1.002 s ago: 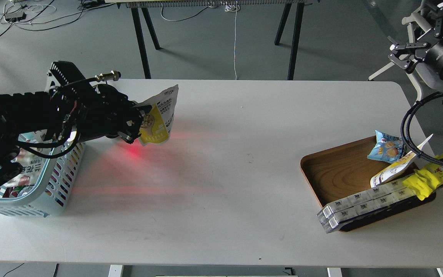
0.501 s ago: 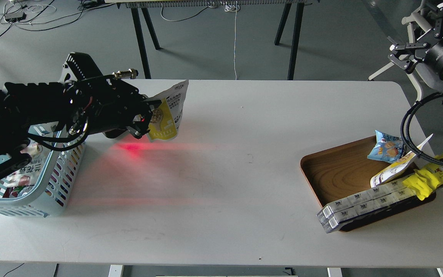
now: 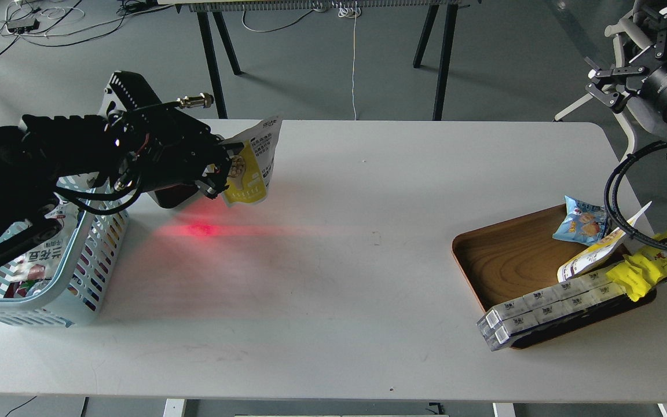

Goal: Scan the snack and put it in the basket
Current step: 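Hold the yellow packet in front of the red scanner light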

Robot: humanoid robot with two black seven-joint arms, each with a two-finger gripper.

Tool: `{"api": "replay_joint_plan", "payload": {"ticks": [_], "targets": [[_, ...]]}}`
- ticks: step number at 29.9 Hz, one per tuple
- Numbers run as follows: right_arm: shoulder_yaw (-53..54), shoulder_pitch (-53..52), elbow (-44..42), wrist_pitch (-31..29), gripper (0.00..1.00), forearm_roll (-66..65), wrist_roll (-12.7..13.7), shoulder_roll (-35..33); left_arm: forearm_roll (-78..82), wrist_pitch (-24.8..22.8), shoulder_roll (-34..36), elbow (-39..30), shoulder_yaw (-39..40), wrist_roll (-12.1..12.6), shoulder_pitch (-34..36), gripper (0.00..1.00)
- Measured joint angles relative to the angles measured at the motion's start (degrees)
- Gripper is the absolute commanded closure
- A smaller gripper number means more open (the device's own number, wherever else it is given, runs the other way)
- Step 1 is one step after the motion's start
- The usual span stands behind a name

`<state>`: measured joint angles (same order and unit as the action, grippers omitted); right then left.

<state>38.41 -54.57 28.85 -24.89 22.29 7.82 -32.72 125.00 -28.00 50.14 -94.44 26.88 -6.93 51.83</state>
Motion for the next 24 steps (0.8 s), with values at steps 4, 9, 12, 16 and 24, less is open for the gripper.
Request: {"api": "replay_joint_plan", "payload": {"ticks": [4, 9, 12, 16, 24], "targets": [[0.0, 0.06, -0.08, -0.08, 0.03, 0.03, 0.0, 0.05, 0.0, 0.0, -0.03, 0.89, -0.06, 0.0, -0.05, 1.0], [0.0, 0.08, -0.18, -0.08, 0.03, 0.03, 0.0, 0.37, 0.0, 0.0, 0.54, 1.49, -0.95, -0.17, -0.36, 1.0], [0.0, 0.08, -0.26, -0.08, 0.03, 0.03, 0.0, 0.38, 0.0, 0.0, 1.35, 1.43, -1.1, -0.43, -0.47, 1.0], [0.0, 0.08, -0.29, -0.08, 0.03, 0.03, -0.01, 0.38, 0.0, 0.0, 4.74, 0.87, -1.19, -0.9, -0.78, 1.0], [0.0, 0.08, -0.22, 0.01, 0.03, 0.0, -0.02, 0.47, 0.0, 0.0, 11.05, -1.9, -0.78, -2.59, -0.85, 1.0]]}}
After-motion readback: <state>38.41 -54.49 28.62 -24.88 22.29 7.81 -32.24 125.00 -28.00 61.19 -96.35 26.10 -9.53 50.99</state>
